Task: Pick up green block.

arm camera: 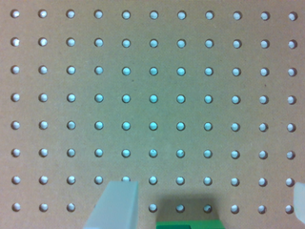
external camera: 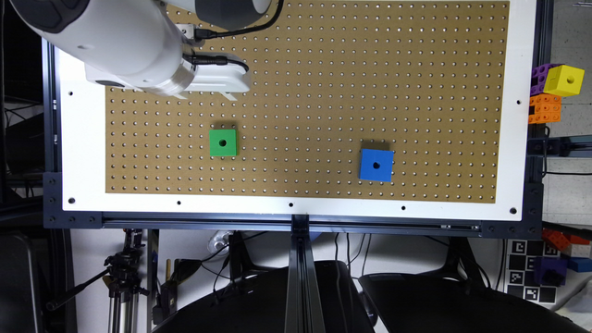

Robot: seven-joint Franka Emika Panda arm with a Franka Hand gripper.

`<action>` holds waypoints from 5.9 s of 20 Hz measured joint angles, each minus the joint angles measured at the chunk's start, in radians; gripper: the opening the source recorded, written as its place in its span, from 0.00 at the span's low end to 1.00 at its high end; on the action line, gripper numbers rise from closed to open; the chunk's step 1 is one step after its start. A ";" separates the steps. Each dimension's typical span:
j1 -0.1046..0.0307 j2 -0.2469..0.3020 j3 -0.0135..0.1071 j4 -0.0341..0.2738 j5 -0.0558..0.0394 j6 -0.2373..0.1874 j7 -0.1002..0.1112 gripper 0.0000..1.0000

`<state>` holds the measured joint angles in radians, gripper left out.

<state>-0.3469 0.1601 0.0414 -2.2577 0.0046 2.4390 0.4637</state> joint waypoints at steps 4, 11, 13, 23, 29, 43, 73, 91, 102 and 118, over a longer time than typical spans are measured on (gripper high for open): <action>0.001 0.000 0.003 0.001 0.0001 0.000 0.005 1.00; 0.002 0.071 0.035 0.106 0.0012 0.000 0.031 1.00; 0.002 0.112 0.038 0.150 0.0012 0.000 0.031 1.00; 0.002 0.194 0.041 0.203 0.0012 0.012 0.031 1.00; 0.002 0.254 0.041 0.214 0.0011 0.059 0.031 1.00; 0.002 0.350 0.041 0.291 0.0004 0.092 0.031 1.00; 0.012 0.443 0.042 0.343 -0.0004 0.121 0.033 1.00; 0.010 0.450 0.042 0.341 -0.0018 0.122 0.033 0.00; 0.009 0.402 0.040 0.342 -0.0018 0.073 0.033 0.00; 0.009 0.242 0.040 0.342 -0.0018 -0.091 0.034 0.00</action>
<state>-0.3375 0.4016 0.0817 -1.9161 0.0028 2.3484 0.4973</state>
